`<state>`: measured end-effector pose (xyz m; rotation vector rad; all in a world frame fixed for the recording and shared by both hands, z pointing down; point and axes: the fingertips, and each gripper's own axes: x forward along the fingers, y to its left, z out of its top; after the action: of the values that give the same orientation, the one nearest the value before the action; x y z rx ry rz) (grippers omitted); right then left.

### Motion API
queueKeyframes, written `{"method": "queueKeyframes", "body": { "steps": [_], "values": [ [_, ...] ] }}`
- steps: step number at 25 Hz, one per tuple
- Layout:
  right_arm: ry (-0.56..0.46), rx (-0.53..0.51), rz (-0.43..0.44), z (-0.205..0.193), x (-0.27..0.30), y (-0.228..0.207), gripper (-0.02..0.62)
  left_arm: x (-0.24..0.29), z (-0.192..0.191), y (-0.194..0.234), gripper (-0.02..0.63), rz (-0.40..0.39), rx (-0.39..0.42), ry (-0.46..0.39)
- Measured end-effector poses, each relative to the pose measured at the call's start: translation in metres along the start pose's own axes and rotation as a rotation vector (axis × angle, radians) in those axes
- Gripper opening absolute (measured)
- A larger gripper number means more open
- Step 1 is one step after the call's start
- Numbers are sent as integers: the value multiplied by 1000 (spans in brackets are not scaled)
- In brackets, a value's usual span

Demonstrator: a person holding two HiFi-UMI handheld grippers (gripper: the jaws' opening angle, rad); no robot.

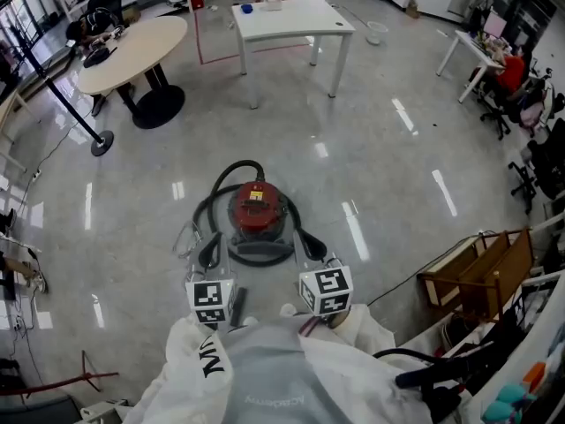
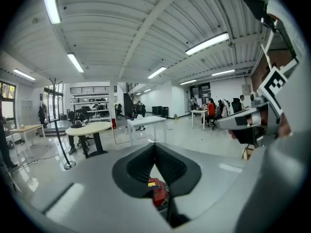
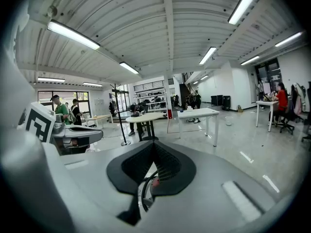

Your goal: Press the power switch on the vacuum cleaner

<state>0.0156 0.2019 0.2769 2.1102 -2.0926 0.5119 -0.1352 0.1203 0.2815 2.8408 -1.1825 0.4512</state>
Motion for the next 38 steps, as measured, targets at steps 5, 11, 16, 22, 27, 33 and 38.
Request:
{"method": "queueKeyframes", "body": {
  "steps": [5,11,16,22,27,33,38],
  "values": [
    [-5,37,-1,-2,-3,-12,0,5,-5,-4,0,10,3,25],
    [-3,44,3,-6,-7,-30,0,13,-1,-16,0,19,4,20],
    [-4,42,17,-7,-14,-40,0,18,2,-32,0,21,1,18],
    [-8,53,21,-10,-17,-46,0,18,2,-37,0,26,10,24],
    [-18,58,24,-7,-22,-45,0,13,8,-38,0,32,20,17],
    [-19,61,29,-8,-24,-41,0,8,7,-40,0,29,19,17],
    [3,60,36,-15,-20,-38,0,9,0,-37,0,32,10,32]
  ]
}}
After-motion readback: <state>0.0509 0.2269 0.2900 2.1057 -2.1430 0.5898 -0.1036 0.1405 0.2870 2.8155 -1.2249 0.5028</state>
